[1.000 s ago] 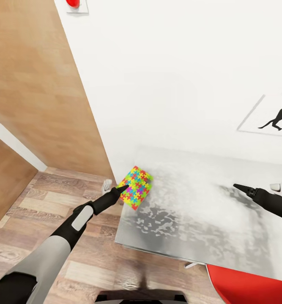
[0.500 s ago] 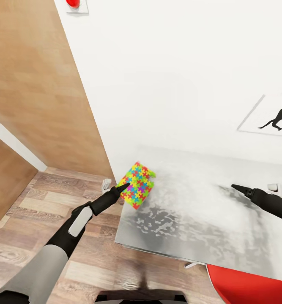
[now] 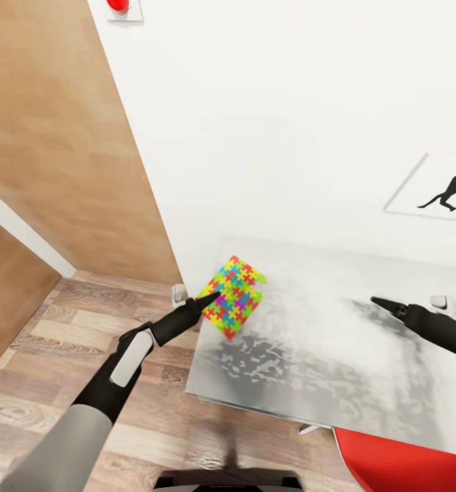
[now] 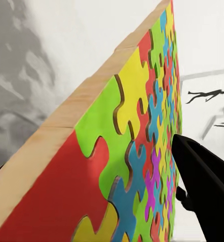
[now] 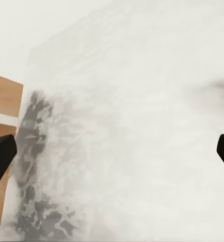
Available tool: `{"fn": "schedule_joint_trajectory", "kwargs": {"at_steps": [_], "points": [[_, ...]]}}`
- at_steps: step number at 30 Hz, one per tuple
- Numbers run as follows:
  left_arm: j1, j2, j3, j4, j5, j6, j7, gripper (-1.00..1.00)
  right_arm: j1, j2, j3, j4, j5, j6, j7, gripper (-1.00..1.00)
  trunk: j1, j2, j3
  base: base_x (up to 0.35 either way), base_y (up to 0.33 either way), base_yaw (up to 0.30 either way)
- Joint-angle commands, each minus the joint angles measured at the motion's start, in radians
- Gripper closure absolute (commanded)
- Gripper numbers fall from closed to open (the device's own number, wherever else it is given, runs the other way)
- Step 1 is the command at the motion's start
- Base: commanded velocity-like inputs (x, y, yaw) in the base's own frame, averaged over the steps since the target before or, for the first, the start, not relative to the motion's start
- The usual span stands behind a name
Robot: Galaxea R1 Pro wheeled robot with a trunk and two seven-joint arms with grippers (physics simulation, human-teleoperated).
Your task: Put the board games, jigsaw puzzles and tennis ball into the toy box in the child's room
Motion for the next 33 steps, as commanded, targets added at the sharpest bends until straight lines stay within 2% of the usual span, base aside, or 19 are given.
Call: {"fn": "schedule_joint_trajectory", "kwargs": {"at_steps": [1,3,7,8,11,12,15,16,19,20,23,24,27,33], "points": [[0.009,-0.002,0.000,-0.019,0.018,0.020,0.014,1.00,-0.001,-0.001,-0.001,0.000,0.011,0.004,0.030,-1.00,0.001,-0.002,-0.001,0.000,0.000,0.000],[0.019,-0.004,0.001,-0.037,0.031,0.032,0.030,1.00,-0.001,-0.001,-0.001,0.000,0.011,0.004,0.046,-1.00,0.001,-0.002,-0.001,0.000,0.000,0.000],[0.065,-0.009,-0.003,-0.124,0.085,0.060,0.121,1.00,0.000,-0.002,0.002,0.000,0.012,0.004,0.086,-1.00,0.001,-0.002,0.002,0.000,0.000,-0.001],[0.065,-0.009,-0.003,-0.124,0.085,0.060,0.121,1.00,0.000,-0.002,0.002,0.000,0.012,0.004,0.086,-1.00,0.001,-0.002,0.003,0.000,0.000,-0.004],[0.104,-0.011,-0.009,-0.191,0.116,0.071,0.194,1.00,-0.001,-0.001,0.025,0.000,0.012,0.004,0.099,-1.00,0.001,-0.002,0.006,0.000,0.000,-0.021],[0.104,-0.011,-0.009,-0.191,0.116,0.071,0.194,1.00,-0.001,-0.001,0.025,0.000,0.012,0.004,0.099,-1.00,0.001,-0.002,0.008,0.000,0.000,-0.030],[0.157,-0.012,-0.027,-0.257,0.130,0.075,0.242,1.00,-0.001,-0.002,0.068,0.000,0.012,0.004,0.106,-1.00,0.001,-0.002,0.012,0.000,0.000,-0.043],[0.157,-0.012,-0.027,-0.257,0.130,0.075,0.242,1.00,-0.001,-0.002,0.068,0.000,0.012,0.004,0.106,-1.00,0.001,-0.002,0.013,0.000,0.000,-0.048],[0.230,-0.009,-0.049,-0.325,0.132,0.074,0.273,1.00,-0.001,-0.002,0.100,0.000,0.012,0.004,0.109,-1.00,0.001,-0.002,0.018,0.000,0.000,-0.054],[0.230,-0.009,-0.049,-0.325,0.132,0.074,0.273,1.00,-0.001,-0.002,0.100,0.000,0.012,0.004,0.109,-1.00,0.001,-0.002,0.019,0.000,0.000,-0.056],[0.307,-0.003,-0.058,-0.390,0.133,0.073,0.306,1.00,-0.001,-0.002,0.117,0.000,0.012,0.004,0.111,-1.00,0.001,-0.002,0.024,0.000,0.000,-0.059],[0.307,-0.003,-0.058,-0.390,0.133,0.073,0.306,1.00,-0.001,-0.002,0.117,0.000,0.012,0.004,0.111,-1.00,0.001,-0.002,0.025,0.000,0.000,-0.059],[0.367,0.000,-0.063,-0.464,0.134,0.074,0.349,1.00,-0.001,-0.002,0.125,0.000,0.012,0.004,0.113,-1.00,0.001,-0.002,0.030,0.000,0.000,-0.060],[0.409,0.003,-0.073,-0.546,0.137,0.081,0.421,1.00,-0.001,-0.002,0.130,0.000,0.012,0.004,0.114,-1.00,0.001,-0.002,0.039,0.000,0.000,-0.061]]}}
